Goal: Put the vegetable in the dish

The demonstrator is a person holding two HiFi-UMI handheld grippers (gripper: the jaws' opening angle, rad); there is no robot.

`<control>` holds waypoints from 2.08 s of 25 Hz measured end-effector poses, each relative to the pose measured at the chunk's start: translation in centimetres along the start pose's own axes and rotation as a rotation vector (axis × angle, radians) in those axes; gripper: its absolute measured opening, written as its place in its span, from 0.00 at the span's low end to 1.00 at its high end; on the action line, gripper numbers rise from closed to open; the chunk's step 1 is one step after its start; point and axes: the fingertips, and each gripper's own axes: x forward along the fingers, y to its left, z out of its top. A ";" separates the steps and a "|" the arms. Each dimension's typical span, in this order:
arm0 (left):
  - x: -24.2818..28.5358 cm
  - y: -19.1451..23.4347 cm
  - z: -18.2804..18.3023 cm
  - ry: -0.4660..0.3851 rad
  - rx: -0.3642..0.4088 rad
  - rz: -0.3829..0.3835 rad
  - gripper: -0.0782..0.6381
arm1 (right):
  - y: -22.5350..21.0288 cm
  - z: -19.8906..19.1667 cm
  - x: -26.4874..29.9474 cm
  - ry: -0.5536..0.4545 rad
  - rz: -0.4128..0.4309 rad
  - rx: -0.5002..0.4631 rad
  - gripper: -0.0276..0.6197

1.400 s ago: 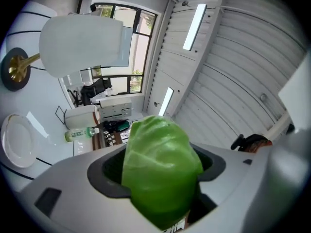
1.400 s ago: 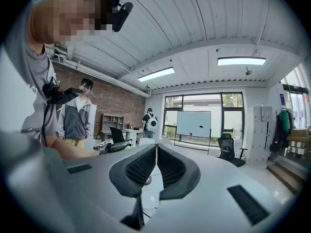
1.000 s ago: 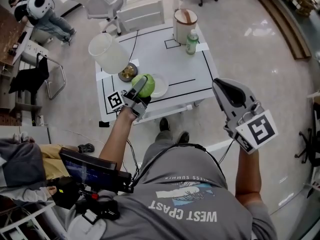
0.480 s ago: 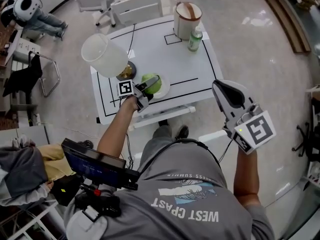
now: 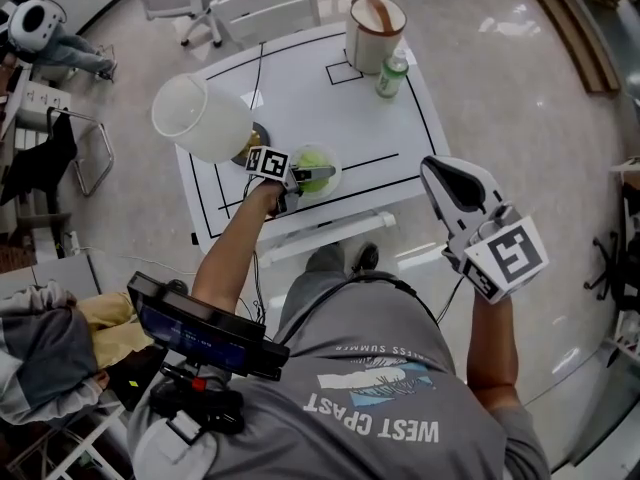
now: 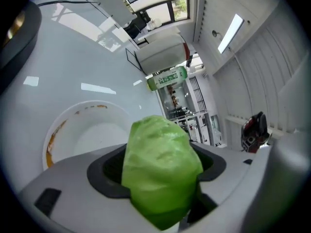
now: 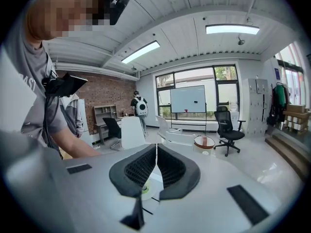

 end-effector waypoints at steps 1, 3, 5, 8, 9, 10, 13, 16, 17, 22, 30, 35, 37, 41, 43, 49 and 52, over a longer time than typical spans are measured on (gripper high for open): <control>0.3 0.3 -0.2 0.030 0.011 0.013 0.60 | -0.1 -0.1 0.2 0.002 -0.001 0.003 0.05; 0.5 0.7 -0.4 0.075 0.027 0.032 0.60 | -0.2 -0.3 0.6 0.007 -0.001 0.009 0.05; 0.5 0.9 -0.2 0.102 0.043 0.048 0.60 | -0.4 -0.3 1.1 0.012 0.001 0.013 0.05; 0.4 1.2 0.1 0.157 0.098 0.090 0.60 | -0.8 -0.2 1.7 0.016 0.003 0.017 0.05; 0.5 1.2 0.0 0.180 0.118 0.099 0.60 | -0.9 -0.3 1.9 0.018 0.004 0.020 0.05; 0.7 1.2 -0.2 0.201 0.136 0.106 0.60 | -0.9 -0.4 2.1 0.022 0.004 0.024 0.05; 0.9 1.3 -0.4 0.235 0.186 0.128 0.60 | -1.0 -0.8 2.6 0.029 0.011 0.032 0.05; 0.9 1.3 -0.4 0.244 0.237 0.148 0.61 | -1.0 -1.0 3.1 0.033 0.020 0.037 0.05; 0.9 1.3 -0.2 0.235 0.251 0.151 0.61 | -1.0 -1.1 3.2 0.035 0.022 0.039 0.05; 0.0 1.0 2.3 0.159 0.313 0.191 0.63 | -1.2 -1.4 3.6 0.046 0.035 0.047 0.05; -0.1 2.9 3.2 0.107 0.554 0.403 0.69 | -1.9 -2.7 3.2 0.066 0.041 0.065 0.05; -0.8 3.2 3.7 0.075 0.677 0.502 0.75 | -2.2 -1.8 3.8 0.053 0.045 0.058 0.05; -0.5 3.3 3.6 0.059 0.695 0.527 0.77 | -2.3 -2.0 3.9 0.057 0.052 0.058 0.05; -0.2 3.7 3.0 0.052 0.714 0.571 0.78 | -2.3 -2.5 4.1 0.063 0.068 0.062 0.05; -0.1 3.9 2.8 0.046 0.715 0.596 0.80 | -2.4 -2.5 3.8 0.062 0.073 0.062 0.05; -0.2 4.4 2.5 0.045 0.758 0.662 0.84 | -1.9 -2.7 2.4 0.051 0.076 0.059 0.05; -0.5 2.9 2.7 -0.001 0.758 0.647 0.84 | -1.4 -3.1 1.7 0.050 0.075 0.058 0.05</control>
